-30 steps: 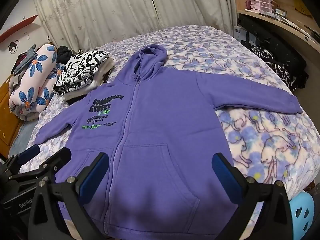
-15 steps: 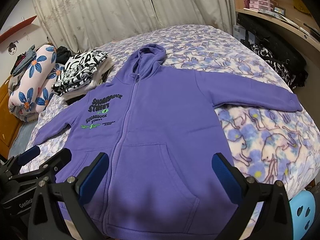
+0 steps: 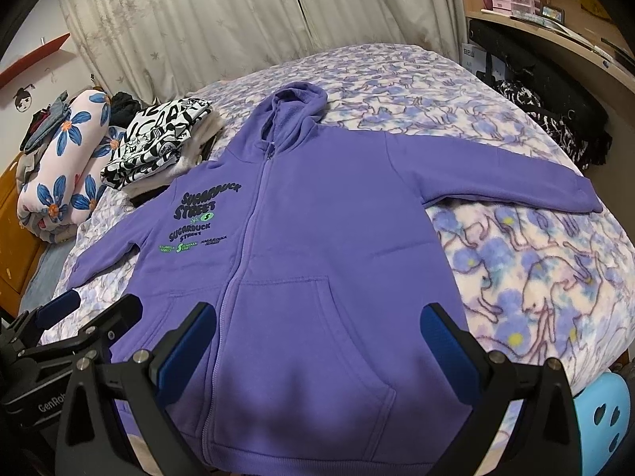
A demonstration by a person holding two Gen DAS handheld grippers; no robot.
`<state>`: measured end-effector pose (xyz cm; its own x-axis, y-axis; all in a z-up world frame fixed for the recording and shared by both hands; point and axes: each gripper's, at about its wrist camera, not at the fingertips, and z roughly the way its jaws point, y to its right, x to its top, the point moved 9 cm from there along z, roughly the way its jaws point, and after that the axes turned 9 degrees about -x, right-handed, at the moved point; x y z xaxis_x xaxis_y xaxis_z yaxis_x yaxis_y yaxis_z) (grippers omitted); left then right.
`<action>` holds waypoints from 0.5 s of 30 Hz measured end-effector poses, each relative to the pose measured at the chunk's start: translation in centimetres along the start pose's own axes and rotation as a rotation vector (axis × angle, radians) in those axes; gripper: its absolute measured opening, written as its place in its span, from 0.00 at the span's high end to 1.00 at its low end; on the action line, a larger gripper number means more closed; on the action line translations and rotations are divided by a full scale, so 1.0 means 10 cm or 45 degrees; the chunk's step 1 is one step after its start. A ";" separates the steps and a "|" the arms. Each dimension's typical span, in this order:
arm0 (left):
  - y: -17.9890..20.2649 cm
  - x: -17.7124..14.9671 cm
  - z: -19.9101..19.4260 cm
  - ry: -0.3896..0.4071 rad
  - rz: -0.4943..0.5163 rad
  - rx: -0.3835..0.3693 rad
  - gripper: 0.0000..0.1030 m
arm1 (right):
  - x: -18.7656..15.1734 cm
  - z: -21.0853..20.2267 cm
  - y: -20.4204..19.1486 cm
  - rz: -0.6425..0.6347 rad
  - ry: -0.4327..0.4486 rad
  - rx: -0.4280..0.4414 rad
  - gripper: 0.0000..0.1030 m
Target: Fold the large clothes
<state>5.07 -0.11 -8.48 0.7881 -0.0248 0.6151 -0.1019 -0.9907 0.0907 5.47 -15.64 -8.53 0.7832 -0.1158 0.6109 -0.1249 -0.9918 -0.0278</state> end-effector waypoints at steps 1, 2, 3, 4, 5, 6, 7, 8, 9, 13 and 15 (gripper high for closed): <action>0.00 0.00 0.00 0.000 0.002 0.000 0.02 | 0.01 0.00 0.00 0.001 -0.001 0.002 0.00; 0.01 0.00 0.00 0.000 0.003 0.001 0.02 | 0.01 0.00 0.00 0.002 -0.001 0.002 0.00; 0.01 0.01 0.00 0.000 0.005 0.000 0.02 | 0.03 -0.01 0.01 0.001 0.000 0.002 0.00; 0.01 0.01 0.00 0.001 0.007 -0.001 0.02 | 0.02 0.00 0.00 0.002 0.002 0.003 0.00; 0.02 0.02 0.01 0.001 0.009 -0.003 0.03 | 0.02 0.00 0.00 0.001 0.003 0.003 0.00; 0.02 0.02 0.01 0.001 0.010 -0.003 0.03 | 0.02 0.00 0.00 0.000 0.002 0.004 0.00; 0.03 0.03 0.01 0.001 0.010 -0.004 0.03 | 0.03 0.00 0.00 0.002 0.003 0.006 0.00; 0.04 0.05 0.02 -0.002 0.008 -0.005 0.03 | 0.04 0.01 0.00 0.004 0.005 0.009 0.00; 0.04 0.06 0.03 -0.003 0.005 -0.009 0.03 | 0.04 0.02 0.00 0.006 0.008 0.014 0.00; 0.06 0.12 0.06 -0.008 -0.014 -0.028 0.03 | 0.15 -0.01 0.03 0.011 0.025 0.026 0.00; 0.07 0.15 0.08 -0.002 -0.020 -0.041 0.04 | 0.20 -0.02 0.03 0.010 0.040 0.027 0.00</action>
<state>6.68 -0.96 -8.10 0.7907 -0.0091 0.6122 -0.1087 -0.9861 0.1257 6.86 -16.16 -7.22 0.7629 -0.1218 0.6349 -0.1173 -0.9919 -0.0494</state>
